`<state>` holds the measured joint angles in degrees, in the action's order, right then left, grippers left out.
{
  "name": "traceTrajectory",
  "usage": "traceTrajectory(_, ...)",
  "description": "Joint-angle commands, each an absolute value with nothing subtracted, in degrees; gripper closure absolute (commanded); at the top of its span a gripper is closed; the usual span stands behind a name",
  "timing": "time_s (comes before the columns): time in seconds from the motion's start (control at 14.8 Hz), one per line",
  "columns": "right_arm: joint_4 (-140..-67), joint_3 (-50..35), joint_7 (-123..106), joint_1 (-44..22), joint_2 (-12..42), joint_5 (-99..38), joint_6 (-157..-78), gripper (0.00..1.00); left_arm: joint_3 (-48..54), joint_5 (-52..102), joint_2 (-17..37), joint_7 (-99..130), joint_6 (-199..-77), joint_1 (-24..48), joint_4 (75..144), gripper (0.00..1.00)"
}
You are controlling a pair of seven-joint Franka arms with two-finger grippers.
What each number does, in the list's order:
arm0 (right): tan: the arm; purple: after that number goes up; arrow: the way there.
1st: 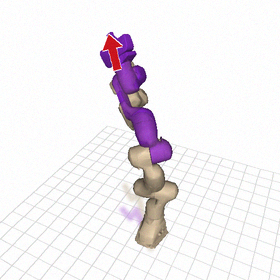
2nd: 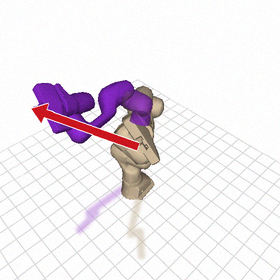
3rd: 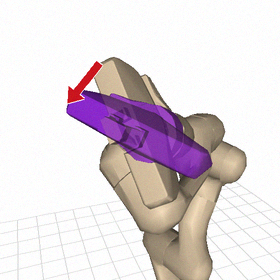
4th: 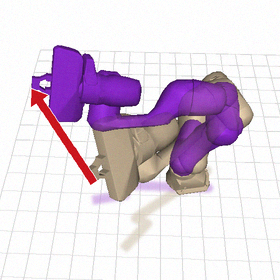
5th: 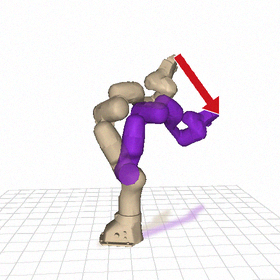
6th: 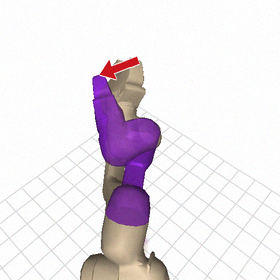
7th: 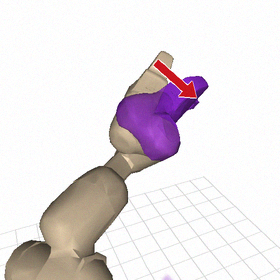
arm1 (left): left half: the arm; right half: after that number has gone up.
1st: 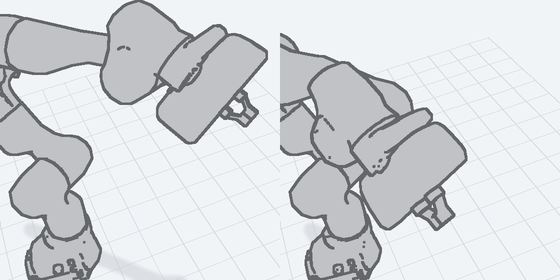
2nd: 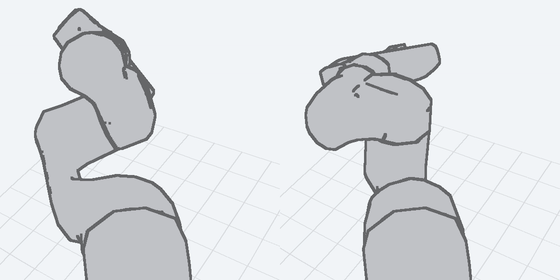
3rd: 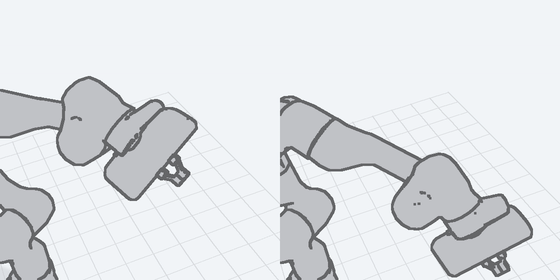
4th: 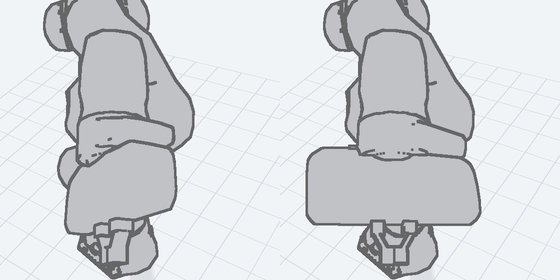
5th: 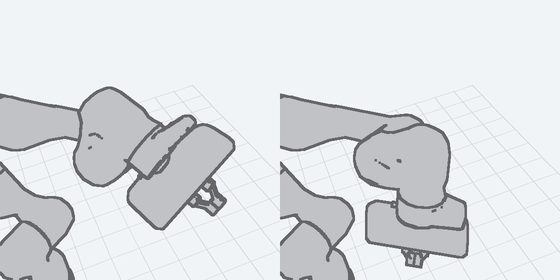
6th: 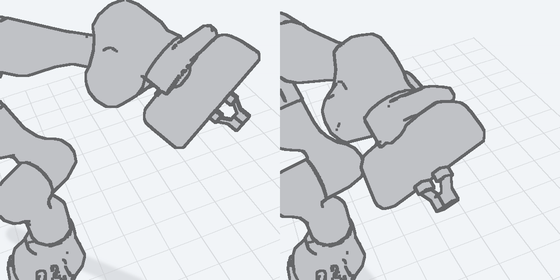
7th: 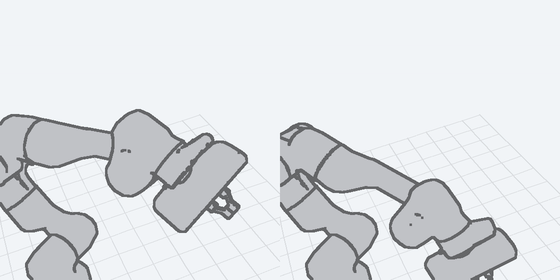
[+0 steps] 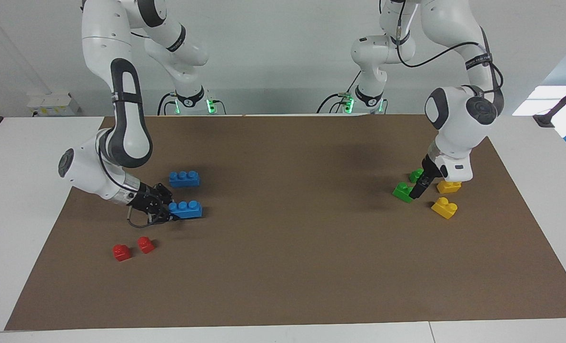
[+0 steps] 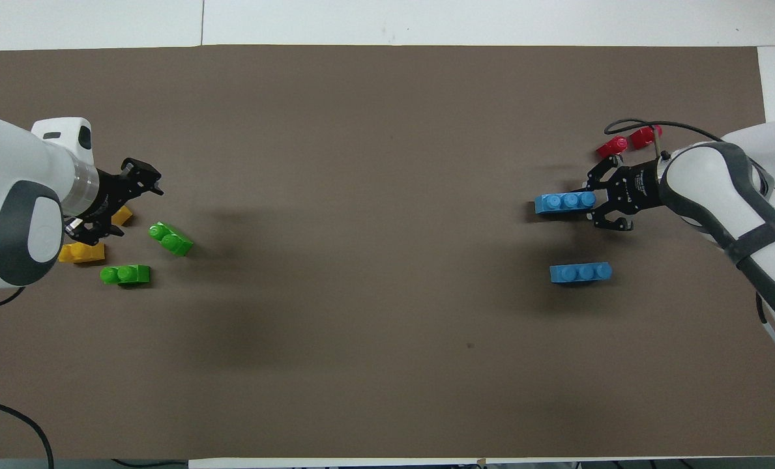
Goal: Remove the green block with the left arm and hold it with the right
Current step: 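Release the green brick with the left gripper while the right gripper lowers the blue brick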
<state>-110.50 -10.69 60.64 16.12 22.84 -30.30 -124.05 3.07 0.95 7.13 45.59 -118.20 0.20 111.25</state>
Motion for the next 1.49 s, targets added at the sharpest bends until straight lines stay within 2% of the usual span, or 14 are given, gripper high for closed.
traceTrajectory(0.0, -114.0, -11.1, 61.6, 16.3, 20.2, -29.3, -126.1, 1.0, 3.2, 0.5, 5.9, 38.8, -110.9, -0.7, 106.4, 0.0)
traceTrajectory(0.2, -114.0, -11.1, 61.5, 16.3, 20.1, -29.3, -126.0, 1.0, 2.7, 0.5, 3.6, 26.7, -103.9, -2.2, 101.7, 0.0)
traceTrajectory(0.54, -114.0, -11.1, 61.6, 16.3, 20.1, -29.3, -125.9, 0.94, 2.5, 0.5, -3.3, 14.8, -97.3, -2.6, 101.3, 0.0)
traceTrajectory(0.61, -114.0, -11.1, 61.6, 16.3, 20.2, -29.3, -125.9, 0.86, 2.6, 0.5, -4.3, 14.6, -96.7, -2.5, 101.3, 0.0)
traceTrajectory(0.68, -114.0, -11.1, 61.4, 16.3, 20.1, -29.2, -125.9, 0.68, 2.5, 0.4, -5.3, 14.4, -96.1, -2.5, 101.3, 0.0)
traceTrajectory(0.74, -114.0, -11.1, 61.1, 16.3, 20.1, -28.4, -125.6, 0.41, 2.4, 0.4, -5.4, 13.0, -94.9, -2.2, 101.3, 0.0)
traceTrajectory(0.81, -113.7, -11.1, 61.1, 16.3, 20.2, -27.9, -125.2, 0.28, 2.3, 0.4, -5.4, 10.8, -93.2, -1.9, 100.7, 0.0)
traceTrajectory(0.88, -113.6, -11.1, 61.0, 16.4, 20.1, -27.7, -125.1, 0.24, 2.5, 0.4, -5.3, 8.5, -90.6, -1.8, 98.0, 0.0)
traceTrajectory(1.01, -113.1, -11.1, 61.2, 16.3, 20.0, -27.7, -124.5, 0.23, 2.7, -2.0, -3.7, 1.8, -83.6, -1.8, 91.8, 0.0)
traceTrajectory(1.22, -111.6, -11.0, 61.8, 16.3, 19.1, -27.5, -122.6, 0.2, 2.7, -2.0, -3.3, -0.5, -83.1, -1.8, 90.8, 0.0)
traceTrajectory(1.28, -110.1, -11.0, 62.0, 16.3, 18.6, -27.0, -120.7, 0.17, 2.6, -1.5, -3.3, -0.2, -83.6, -1.8, 90.9, 0.0)
traceTrajectory(1.42, -107.8, -11.1, 62.1, 16.3, 17.7, -24.4, -119.2, 0.02, 2.5, -0.1, -3.2, 5.3, -85.2, -1.8, 90.8, 0.0)
